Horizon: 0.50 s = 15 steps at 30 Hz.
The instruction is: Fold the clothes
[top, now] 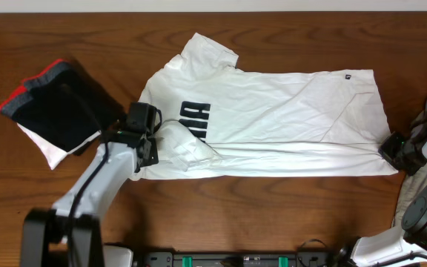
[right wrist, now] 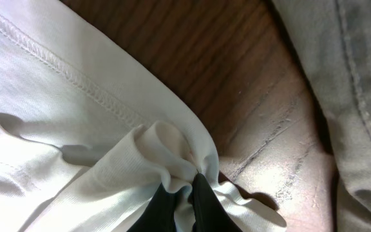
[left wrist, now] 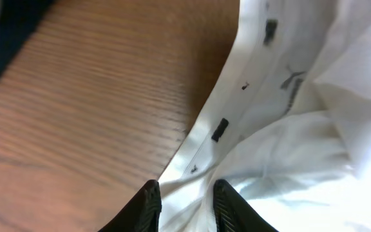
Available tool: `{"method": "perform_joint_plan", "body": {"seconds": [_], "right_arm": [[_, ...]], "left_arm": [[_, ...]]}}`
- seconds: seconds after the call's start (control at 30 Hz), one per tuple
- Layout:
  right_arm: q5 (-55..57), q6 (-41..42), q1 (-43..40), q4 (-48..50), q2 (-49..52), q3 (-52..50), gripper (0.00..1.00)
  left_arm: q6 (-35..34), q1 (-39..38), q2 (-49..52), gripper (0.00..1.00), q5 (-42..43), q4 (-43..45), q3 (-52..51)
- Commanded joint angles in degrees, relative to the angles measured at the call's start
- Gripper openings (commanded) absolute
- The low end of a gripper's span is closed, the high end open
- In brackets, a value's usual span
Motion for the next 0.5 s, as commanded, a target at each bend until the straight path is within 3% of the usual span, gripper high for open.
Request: {"method": "perform_joint_plan", "body": {"seconds": [0.0,0.23,0.47], "right_arm": [[6.3,0.8,-1.9,-0.5,2.6,-2.4,0.07],[6.1,0.8,-1.9,-0.5,2.6,-2.4,0.07],[5.9,0.8,-1.9,-0.6,2.6,-2.4,0.08]], "left_arm": [[-3.6,0.2,-7.1,0.30,-1.0,-1.7,1.9],[-4.2,0.1,-12.3,0.30,8.7,-7.9,0.5],[-4.2,0.1,-8.8,0.29,9.0,-8.6,-3.6]]}}
